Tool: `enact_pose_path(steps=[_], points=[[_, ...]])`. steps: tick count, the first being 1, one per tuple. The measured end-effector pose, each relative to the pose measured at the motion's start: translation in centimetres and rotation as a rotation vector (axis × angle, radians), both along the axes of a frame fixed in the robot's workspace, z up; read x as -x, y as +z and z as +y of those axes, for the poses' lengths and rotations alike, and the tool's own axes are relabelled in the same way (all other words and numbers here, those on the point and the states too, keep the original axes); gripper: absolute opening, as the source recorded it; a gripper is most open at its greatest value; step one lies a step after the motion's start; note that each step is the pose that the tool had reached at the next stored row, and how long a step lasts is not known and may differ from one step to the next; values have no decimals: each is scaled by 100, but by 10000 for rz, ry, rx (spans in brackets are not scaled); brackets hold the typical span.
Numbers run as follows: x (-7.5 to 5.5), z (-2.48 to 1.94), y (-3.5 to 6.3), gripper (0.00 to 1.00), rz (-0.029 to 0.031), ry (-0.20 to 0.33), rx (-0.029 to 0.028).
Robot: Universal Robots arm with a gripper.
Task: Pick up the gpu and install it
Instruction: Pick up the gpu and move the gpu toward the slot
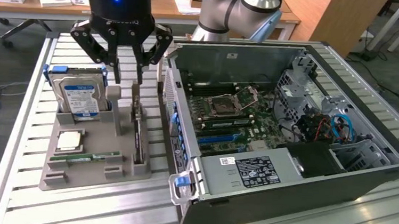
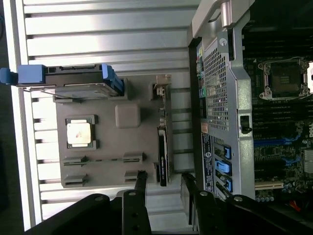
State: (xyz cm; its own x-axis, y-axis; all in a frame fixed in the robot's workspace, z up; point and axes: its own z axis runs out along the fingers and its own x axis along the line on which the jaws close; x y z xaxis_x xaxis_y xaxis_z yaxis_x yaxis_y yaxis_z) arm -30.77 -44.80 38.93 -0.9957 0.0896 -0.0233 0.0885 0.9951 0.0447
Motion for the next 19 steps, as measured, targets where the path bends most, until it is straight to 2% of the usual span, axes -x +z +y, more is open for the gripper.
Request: enact_pose_path(steps=[6,19], points=[[0,0,-30,42,-1,0,-1],[0,0,-262,42,-4,0,1]])
